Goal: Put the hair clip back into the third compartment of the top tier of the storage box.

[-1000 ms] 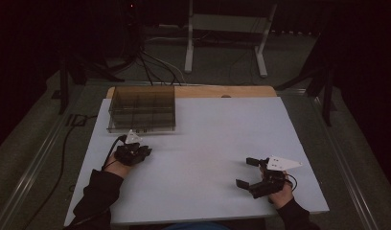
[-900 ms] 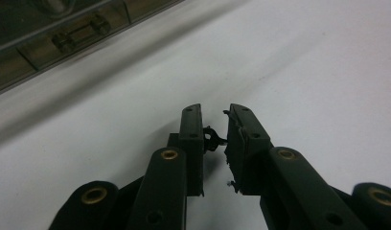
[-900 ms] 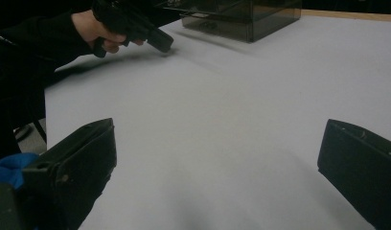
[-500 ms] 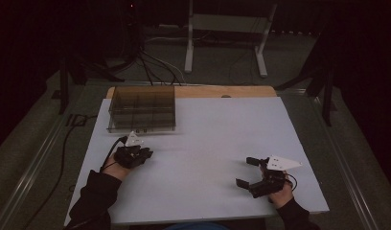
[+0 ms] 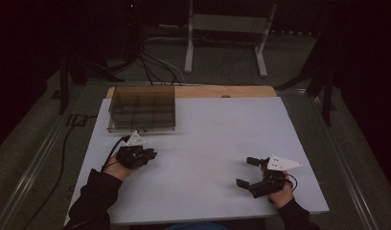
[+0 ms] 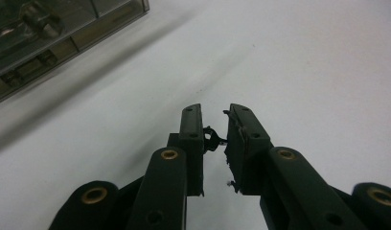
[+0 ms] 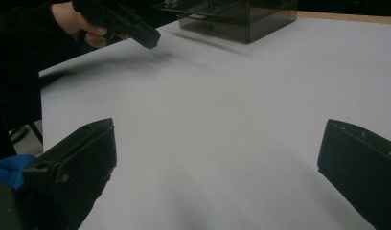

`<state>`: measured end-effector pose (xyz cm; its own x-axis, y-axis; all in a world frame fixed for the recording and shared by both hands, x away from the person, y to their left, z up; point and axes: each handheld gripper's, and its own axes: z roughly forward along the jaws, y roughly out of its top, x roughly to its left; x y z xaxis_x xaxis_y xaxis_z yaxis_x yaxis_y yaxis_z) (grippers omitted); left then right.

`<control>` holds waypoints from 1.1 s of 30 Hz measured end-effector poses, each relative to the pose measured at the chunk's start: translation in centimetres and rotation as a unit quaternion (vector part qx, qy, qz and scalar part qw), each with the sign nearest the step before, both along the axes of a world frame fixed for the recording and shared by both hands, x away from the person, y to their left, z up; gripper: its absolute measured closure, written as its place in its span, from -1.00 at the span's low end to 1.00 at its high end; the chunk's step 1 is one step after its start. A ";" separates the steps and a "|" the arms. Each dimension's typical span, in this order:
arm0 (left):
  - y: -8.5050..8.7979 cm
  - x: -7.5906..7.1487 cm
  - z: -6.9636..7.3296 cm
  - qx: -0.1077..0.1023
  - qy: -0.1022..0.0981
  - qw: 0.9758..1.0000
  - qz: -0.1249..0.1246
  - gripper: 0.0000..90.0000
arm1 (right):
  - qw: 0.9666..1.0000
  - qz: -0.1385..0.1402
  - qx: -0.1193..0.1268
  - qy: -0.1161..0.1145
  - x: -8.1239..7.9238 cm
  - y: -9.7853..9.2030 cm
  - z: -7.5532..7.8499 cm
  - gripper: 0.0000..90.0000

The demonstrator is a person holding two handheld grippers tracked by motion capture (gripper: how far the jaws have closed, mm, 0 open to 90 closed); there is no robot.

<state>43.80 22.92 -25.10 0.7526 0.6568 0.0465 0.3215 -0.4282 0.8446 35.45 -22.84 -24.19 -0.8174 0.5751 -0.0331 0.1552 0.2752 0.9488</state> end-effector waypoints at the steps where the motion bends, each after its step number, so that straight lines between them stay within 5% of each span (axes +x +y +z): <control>1: 0.0 0.0 0.1 0.000 0.000 1.000 0.000 0.74 | 1.000 0.000 0.000 0.000 0.0 0.0 0.0 -1.00; 33: -0.3 -1.1 2.6 0.002 -0.017 0.999 -0.039 0.74 | 1.000 0.003 0.005 0.005 0.0 0.1 0.0 -1.00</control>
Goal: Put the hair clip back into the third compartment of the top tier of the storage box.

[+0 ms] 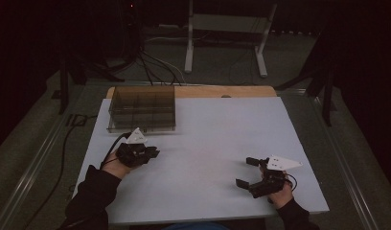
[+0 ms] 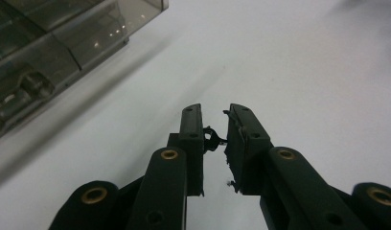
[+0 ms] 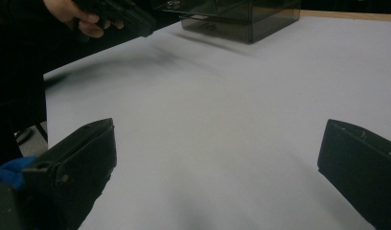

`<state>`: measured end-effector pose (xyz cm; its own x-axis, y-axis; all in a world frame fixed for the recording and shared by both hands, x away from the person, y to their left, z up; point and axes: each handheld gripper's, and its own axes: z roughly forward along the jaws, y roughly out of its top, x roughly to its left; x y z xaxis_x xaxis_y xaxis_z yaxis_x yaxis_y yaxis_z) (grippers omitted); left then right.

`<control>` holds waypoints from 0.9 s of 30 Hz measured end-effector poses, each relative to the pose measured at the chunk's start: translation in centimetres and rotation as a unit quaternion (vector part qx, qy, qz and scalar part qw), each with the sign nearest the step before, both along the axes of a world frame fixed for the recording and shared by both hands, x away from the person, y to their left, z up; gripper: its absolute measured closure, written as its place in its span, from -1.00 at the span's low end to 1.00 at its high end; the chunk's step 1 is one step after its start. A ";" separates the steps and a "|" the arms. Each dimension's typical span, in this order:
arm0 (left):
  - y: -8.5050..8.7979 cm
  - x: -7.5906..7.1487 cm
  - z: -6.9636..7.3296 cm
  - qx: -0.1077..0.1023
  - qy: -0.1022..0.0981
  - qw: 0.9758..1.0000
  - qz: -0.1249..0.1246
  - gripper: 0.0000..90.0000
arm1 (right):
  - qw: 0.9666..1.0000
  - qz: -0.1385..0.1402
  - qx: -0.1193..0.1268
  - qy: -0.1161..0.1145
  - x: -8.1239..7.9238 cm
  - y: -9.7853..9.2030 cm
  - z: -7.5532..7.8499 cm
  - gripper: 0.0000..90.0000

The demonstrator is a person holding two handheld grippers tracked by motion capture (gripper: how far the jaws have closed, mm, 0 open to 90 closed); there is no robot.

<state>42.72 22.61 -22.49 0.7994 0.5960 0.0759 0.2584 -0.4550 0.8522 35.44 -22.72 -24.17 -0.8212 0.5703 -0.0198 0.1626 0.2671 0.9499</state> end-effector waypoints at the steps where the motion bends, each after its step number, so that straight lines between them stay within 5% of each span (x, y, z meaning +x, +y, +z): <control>1: 0.0 0.0 0.1 -0.001 0.000 1.000 -0.001 0.74 | 1.000 0.000 -0.001 0.000 0.0 0.0 0.0 -1.00; 27: -0.7 -0.2 2.6 -0.003 -0.017 1.000 -0.020 0.74 | 1.000 0.000 0.000 0.004 0.0 0.0 0.0 -1.00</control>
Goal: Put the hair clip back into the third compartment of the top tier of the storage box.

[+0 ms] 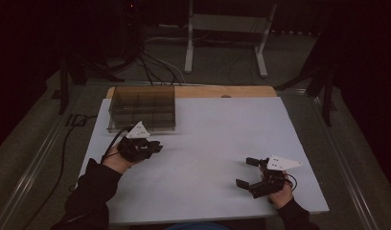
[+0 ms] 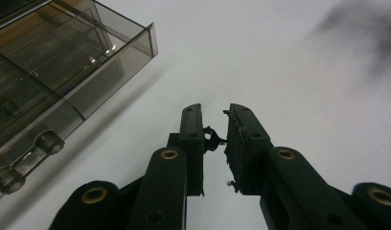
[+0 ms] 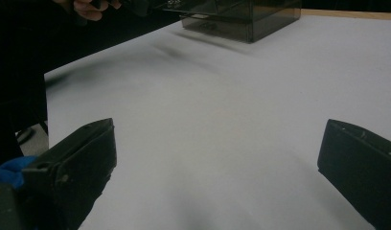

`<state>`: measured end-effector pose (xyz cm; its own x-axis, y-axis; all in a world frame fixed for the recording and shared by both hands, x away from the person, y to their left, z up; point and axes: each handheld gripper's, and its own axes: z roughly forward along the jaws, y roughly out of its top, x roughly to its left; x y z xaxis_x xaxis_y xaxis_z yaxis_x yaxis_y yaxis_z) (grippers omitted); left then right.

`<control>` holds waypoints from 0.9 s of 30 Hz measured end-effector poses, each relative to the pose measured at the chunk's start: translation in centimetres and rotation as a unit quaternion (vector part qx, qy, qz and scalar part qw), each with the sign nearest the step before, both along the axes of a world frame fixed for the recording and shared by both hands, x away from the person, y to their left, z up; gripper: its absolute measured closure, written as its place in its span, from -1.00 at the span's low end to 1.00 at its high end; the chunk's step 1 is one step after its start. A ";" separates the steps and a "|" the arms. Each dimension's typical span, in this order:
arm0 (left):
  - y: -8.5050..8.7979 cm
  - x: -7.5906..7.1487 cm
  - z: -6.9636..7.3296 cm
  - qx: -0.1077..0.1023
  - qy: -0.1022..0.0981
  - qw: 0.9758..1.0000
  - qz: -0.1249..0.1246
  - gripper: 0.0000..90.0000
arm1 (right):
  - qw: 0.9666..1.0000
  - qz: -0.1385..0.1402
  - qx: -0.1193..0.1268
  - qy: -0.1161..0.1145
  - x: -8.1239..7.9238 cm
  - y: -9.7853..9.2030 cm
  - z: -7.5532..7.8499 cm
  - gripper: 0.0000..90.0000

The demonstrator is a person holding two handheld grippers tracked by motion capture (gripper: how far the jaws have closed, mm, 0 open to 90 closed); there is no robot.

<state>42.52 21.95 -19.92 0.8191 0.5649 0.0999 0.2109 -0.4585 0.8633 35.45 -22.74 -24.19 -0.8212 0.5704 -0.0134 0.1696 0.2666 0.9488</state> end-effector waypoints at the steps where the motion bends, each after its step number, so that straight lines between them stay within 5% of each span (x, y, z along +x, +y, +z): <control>1: 0.0 0.0 0.1 0.001 0.000 1.000 -0.001 0.74 | 1.000 0.000 -0.001 0.000 0.0 0.0 0.0 -1.00; 27: 0.0 0.4 3.5 -0.019 -0.026 0.999 -0.007 0.74 | 1.000 -0.002 -0.004 -0.006 0.0 0.0 0.0 -1.00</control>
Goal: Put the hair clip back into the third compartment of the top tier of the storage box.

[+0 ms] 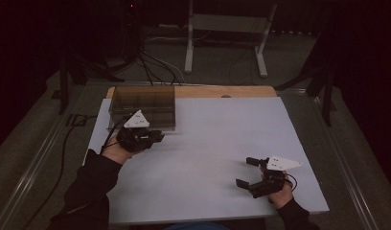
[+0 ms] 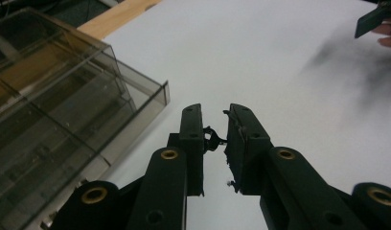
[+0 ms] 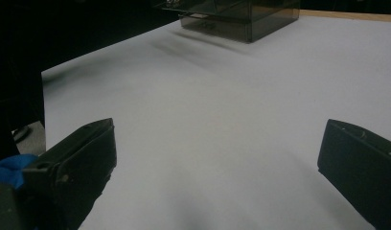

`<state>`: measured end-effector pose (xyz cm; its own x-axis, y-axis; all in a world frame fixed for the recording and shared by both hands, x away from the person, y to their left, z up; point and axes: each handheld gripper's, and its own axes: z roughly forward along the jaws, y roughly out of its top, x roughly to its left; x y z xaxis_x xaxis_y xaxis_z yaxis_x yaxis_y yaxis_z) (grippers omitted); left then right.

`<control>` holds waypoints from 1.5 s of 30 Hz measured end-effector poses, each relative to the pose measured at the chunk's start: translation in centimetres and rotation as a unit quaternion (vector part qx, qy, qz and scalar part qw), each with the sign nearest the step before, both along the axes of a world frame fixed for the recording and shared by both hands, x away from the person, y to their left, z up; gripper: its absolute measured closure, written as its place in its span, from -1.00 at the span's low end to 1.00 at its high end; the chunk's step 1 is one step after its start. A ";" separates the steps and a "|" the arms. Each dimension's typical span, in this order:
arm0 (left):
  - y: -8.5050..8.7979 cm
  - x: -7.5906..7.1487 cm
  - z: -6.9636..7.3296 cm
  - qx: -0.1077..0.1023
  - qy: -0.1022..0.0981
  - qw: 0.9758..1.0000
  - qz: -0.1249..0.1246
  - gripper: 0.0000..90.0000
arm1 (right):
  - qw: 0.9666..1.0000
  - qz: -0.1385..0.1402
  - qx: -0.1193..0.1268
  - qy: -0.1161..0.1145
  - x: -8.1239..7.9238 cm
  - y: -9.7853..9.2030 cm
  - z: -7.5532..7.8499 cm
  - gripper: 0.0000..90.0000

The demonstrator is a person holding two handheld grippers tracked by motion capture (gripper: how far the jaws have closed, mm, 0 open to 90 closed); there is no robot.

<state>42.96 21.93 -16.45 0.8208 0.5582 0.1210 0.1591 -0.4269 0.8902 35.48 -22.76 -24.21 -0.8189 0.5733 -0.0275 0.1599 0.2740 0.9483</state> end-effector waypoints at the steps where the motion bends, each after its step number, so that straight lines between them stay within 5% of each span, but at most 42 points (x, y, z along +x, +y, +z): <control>1: 0.0 0.1 0.2 0.000 -0.001 1.000 0.001 0.74 | 1.000 -0.001 0.000 0.001 0.0 0.0 0.0 -1.00; 28: -0.3 2.9 2.6 -0.016 -0.005 1.000 0.022 0.74 | 1.000 0.000 0.001 0.006 0.1 0.0 0.0 -1.00; 45: -0.2 4.9 2.6 -0.031 0.001 0.999 0.042 0.74 | 1.000 -0.003 0.000 0.005 0.0 0.0 -0.1 -1.00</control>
<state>47.82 21.70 -13.83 0.7706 0.6319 0.0827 0.1934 -0.3556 0.9144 35.51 -22.74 -24.28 -0.8161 0.5776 -0.0202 0.1704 0.2739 0.9466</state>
